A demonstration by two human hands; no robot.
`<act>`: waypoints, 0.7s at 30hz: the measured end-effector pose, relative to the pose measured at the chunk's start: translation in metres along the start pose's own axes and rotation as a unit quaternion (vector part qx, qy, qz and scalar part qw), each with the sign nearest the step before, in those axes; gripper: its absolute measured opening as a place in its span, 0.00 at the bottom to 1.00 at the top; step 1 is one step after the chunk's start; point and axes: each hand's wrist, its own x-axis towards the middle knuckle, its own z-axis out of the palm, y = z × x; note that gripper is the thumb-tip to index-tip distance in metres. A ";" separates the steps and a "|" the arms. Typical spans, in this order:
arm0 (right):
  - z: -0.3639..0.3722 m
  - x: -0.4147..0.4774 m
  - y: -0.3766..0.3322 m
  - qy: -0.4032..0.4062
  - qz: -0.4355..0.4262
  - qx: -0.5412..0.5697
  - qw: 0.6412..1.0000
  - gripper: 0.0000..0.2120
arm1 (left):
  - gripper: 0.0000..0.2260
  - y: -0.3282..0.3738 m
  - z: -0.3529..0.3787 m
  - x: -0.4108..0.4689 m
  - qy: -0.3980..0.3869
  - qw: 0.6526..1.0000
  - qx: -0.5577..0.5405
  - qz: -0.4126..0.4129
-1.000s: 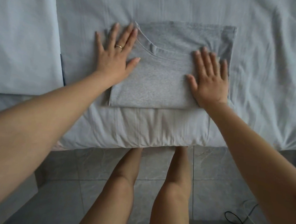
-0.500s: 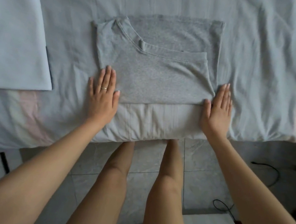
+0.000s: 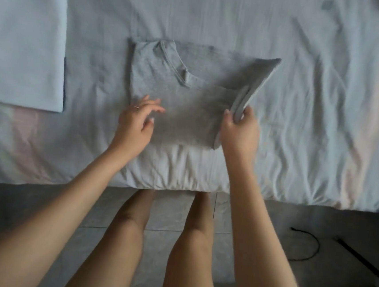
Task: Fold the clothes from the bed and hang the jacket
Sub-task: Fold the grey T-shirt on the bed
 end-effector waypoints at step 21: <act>0.103 0.073 -0.120 -0.175 -0.354 -0.233 0.889 0.21 | 0.09 -0.016 0.016 -0.040 0.171 0.945 -0.114 -0.254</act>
